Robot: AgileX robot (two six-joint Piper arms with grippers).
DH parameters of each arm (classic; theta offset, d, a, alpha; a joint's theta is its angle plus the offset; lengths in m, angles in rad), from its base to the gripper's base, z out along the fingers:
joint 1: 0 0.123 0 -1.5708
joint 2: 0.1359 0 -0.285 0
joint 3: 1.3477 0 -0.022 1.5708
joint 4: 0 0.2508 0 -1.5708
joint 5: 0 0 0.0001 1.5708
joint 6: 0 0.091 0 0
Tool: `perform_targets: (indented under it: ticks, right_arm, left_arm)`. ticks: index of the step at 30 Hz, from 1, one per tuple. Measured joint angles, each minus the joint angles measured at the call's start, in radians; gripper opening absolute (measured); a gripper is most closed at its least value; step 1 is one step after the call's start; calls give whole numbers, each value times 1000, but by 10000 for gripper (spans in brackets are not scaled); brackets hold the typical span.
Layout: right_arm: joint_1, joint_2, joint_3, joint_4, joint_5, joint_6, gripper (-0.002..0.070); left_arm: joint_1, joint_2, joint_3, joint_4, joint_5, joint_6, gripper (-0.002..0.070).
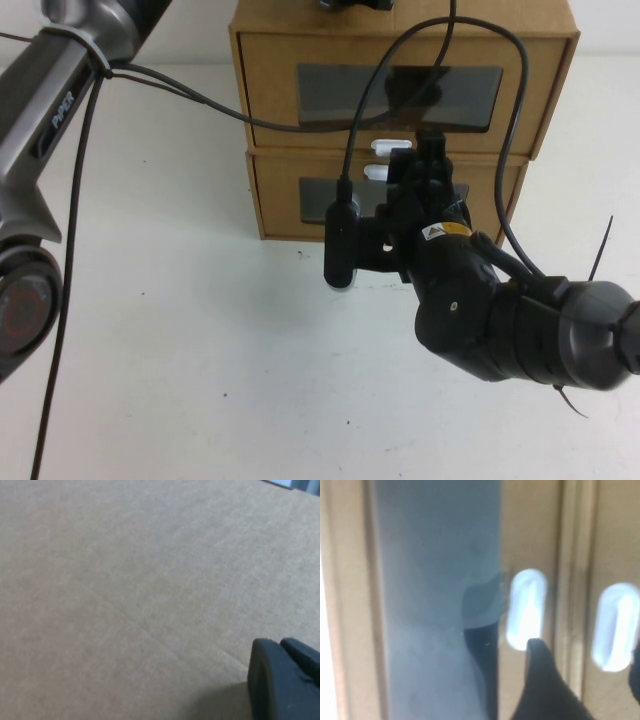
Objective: Open the shoe box
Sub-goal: 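Pull the top drawer of the cardboard box fully open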
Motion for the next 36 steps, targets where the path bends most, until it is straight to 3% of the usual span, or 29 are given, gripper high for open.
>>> perform_targets:
  ticks: [20, 36]
  right_arm:
    - [-19, 0, 0, -74, -9, 37, 239]
    - [-32, 9, -22, -100, 31, 68, 229]
  left_arm:
    - [2, -2, 0, 0, 2, 0, -7]
    - [2, -2, 0, 0, 8, 0, -7]
